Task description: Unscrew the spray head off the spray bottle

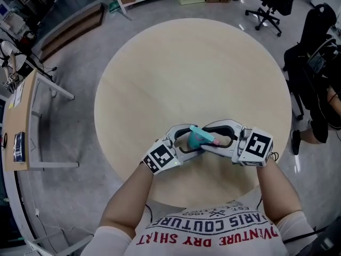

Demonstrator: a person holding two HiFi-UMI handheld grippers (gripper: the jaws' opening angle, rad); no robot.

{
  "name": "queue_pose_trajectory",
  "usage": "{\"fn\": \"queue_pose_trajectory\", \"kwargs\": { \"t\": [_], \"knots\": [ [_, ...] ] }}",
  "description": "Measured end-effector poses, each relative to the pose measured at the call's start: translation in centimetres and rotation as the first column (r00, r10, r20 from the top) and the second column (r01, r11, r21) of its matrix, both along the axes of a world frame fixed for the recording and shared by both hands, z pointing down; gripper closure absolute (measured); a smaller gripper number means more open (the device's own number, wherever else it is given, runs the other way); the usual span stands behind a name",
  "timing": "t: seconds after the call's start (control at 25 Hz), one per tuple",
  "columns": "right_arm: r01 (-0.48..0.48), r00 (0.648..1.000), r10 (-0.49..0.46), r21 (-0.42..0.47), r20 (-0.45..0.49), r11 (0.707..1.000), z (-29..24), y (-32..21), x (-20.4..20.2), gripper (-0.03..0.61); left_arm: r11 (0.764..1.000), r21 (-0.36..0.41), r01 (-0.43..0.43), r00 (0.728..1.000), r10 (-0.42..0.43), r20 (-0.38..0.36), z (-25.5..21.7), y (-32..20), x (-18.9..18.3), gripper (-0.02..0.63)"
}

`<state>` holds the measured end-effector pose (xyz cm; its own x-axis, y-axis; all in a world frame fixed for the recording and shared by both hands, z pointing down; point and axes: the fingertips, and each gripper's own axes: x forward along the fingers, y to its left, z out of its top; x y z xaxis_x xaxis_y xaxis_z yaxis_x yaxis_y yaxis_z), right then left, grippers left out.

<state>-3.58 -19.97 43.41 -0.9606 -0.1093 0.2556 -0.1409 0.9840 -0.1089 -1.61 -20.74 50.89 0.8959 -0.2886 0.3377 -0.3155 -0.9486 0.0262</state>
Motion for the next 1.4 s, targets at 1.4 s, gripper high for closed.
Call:
{"fn": "queue_pose_trajectory", "kwargs": {
  "t": [1.4],
  "knots": [
    [-0.547, 0.835, 0.549, 0.061, -0.039, 0.835, 0.9, -1.6, 0.3, 0.399, 0.755, 0.009, 0.656, 0.755, -0.656, -0.001, 0.0, -2.4, -0.6, 0.288]
  ]
}}
